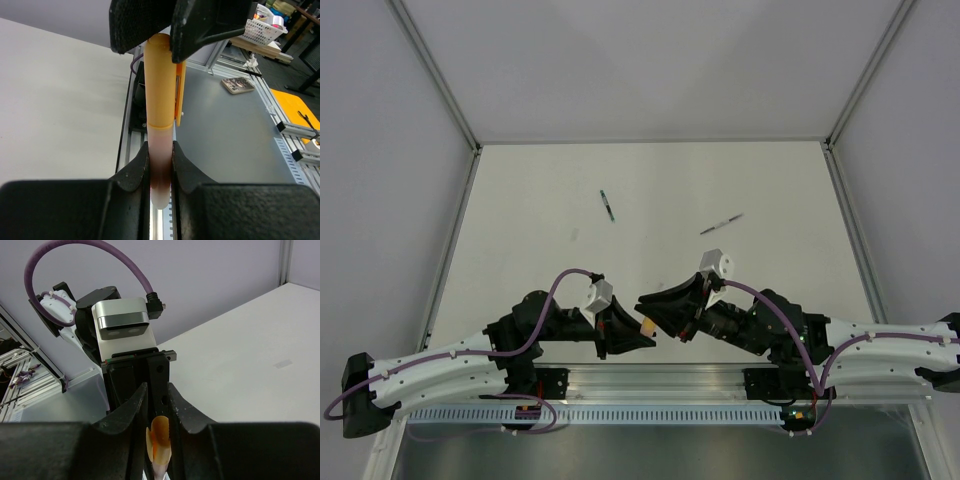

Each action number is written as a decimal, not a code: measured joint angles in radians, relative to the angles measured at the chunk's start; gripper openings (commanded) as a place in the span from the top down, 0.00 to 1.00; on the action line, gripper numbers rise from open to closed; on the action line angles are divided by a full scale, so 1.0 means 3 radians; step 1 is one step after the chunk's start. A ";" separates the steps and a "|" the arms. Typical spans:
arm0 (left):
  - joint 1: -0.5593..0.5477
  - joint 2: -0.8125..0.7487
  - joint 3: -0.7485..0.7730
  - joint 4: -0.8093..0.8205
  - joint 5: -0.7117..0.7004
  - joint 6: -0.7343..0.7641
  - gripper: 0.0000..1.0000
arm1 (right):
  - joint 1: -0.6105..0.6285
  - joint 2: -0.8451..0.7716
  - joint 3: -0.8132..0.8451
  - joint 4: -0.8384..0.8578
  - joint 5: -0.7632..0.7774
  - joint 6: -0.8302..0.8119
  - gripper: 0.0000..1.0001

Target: Insert the pens into the pen caps

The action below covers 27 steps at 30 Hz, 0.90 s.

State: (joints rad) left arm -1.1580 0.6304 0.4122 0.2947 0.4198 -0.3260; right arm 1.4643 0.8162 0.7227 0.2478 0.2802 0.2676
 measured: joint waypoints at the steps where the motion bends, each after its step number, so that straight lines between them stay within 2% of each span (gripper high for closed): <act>1: 0.0000 -0.0001 0.0000 -0.0001 0.0009 -0.0001 0.98 | 0.0000 0.0000 -0.0005 0.0003 0.0001 0.0001 0.74; 17: -0.0001 -0.0032 -0.0072 0.0050 0.0156 -0.0079 0.98 | -0.0008 0.0039 -0.0168 0.0266 -0.0117 0.0075 0.77; 20: -0.0001 -0.0061 -0.0090 0.0033 0.0179 -0.0079 0.98 | -0.0008 0.0034 -0.0219 0.0328 -0.0145 0.0109 0.80; 27: -0.0020 -0.0154 -0.0111 -0.0053 0.0160 -0.0088 0.98 | -0.0018 0.0072 -0.0271 0.0492 -0.0242 0.0170 1.00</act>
State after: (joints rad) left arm -1.1641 0.5842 0.3790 0.2787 0.4679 -0.3523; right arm 1.4590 0.8379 0.6415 0.3954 0.2077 0.3187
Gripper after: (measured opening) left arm 0.187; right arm 0.047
